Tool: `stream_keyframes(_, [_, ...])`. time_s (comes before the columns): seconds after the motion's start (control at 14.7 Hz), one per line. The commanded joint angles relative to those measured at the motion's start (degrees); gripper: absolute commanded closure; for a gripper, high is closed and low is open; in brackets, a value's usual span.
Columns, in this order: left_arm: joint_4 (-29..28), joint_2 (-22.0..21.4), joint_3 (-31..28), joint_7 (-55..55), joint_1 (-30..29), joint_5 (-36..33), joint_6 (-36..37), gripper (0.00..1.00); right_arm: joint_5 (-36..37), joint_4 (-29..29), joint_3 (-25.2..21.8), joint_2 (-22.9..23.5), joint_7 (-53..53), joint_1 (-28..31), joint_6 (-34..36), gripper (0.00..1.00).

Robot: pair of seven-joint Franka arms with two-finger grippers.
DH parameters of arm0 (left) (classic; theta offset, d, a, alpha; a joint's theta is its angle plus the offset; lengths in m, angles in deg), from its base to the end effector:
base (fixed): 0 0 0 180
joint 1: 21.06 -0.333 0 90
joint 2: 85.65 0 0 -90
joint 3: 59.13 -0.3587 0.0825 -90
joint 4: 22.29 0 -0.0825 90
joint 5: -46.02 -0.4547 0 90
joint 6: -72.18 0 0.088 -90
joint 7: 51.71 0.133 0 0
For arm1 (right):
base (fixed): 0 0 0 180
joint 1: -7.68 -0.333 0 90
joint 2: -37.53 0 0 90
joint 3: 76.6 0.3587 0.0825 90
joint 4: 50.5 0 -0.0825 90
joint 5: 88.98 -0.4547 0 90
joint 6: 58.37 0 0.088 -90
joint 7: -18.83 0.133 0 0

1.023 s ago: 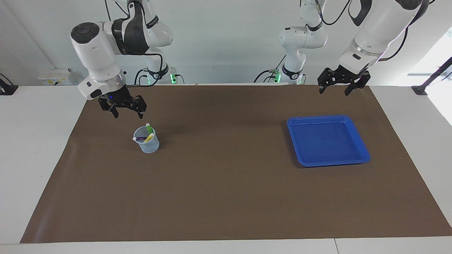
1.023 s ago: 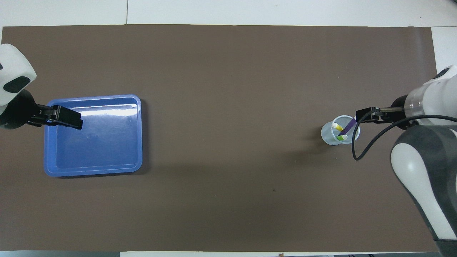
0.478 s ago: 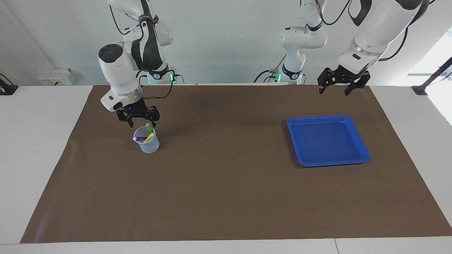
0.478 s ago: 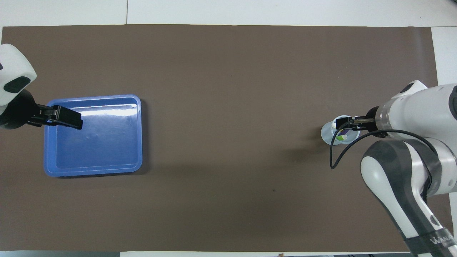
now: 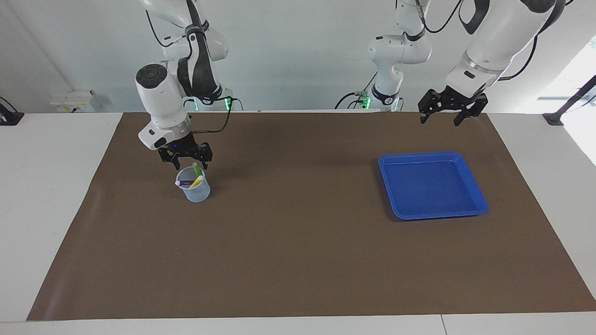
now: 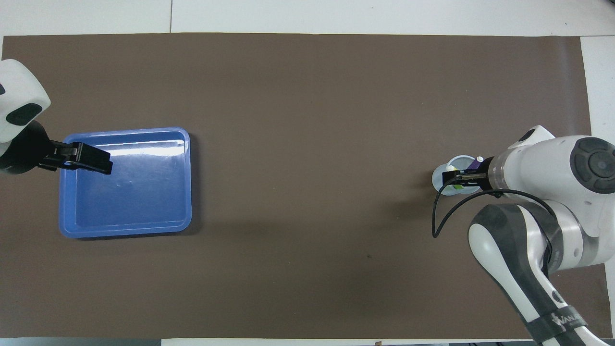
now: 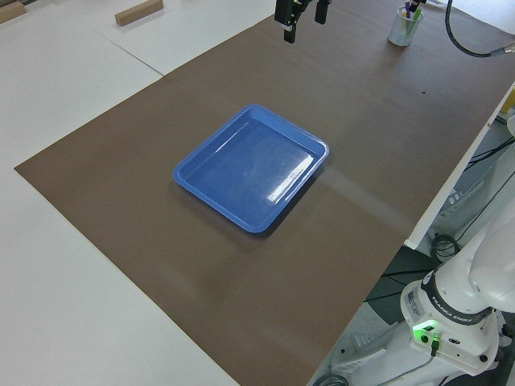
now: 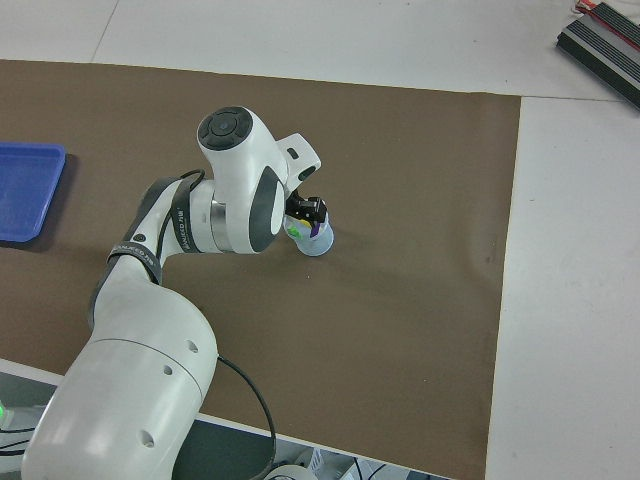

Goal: Right arm passes pens to left for tray arrangement
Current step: 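Lower the right gripper into the clear cup and grasp the green pen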

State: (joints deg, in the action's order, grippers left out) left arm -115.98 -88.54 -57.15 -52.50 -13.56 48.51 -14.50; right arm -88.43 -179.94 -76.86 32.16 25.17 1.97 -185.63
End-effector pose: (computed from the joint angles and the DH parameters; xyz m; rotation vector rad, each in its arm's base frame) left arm 0.5891 -0.1049 0.6327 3.0953 -0.2365 -0.1171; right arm 0.5642 0.0533 0.3836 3.1387 -0.0156 0.0881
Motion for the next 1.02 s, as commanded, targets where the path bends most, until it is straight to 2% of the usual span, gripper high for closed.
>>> stream_keyframes(0.0, [-0.5, -0.9, -0.2, 0.1, 0.8, 0.4, 0.1, 0.0, 0.3, -1.5, 0.2, -1.6, 0.3, -0.1, -0.4, 0.12])
stream_keyframes(0.75, [-0.7, -0.9, -0.2, -0.8, 1.1, 0.4, 0.2, 0.0, 0.3, -1.5, 0.2, -1.6, -0.8, -0.8, -0.3, 0.22])
stream_keyframes(0.82, [-0.7, -0.9, -0.3, -0.8, 1.1, 0.4, 0.2, 0.0, 0.3, -1.5, 0.2, -1.6, -0.9, -0.8, -0.3, 0.3])
stream_keyframes(0.89, [-0.6, -0.9, -0.3, -0.9, 1.4, 0.4, 0.2, 0.0, 0.3, -1.5, 0.2, -1.6, -1.3, -0.8, -0.2, 0.44])
stream_keyframes(0.96, [-0.5, -0.9, -0.3, -0.9, 1.7, 0.4, 0.2, 0.0, 0.3, -1.5, 0.1, -1.6, -2.1, -0.8, -0.1, 0.62])
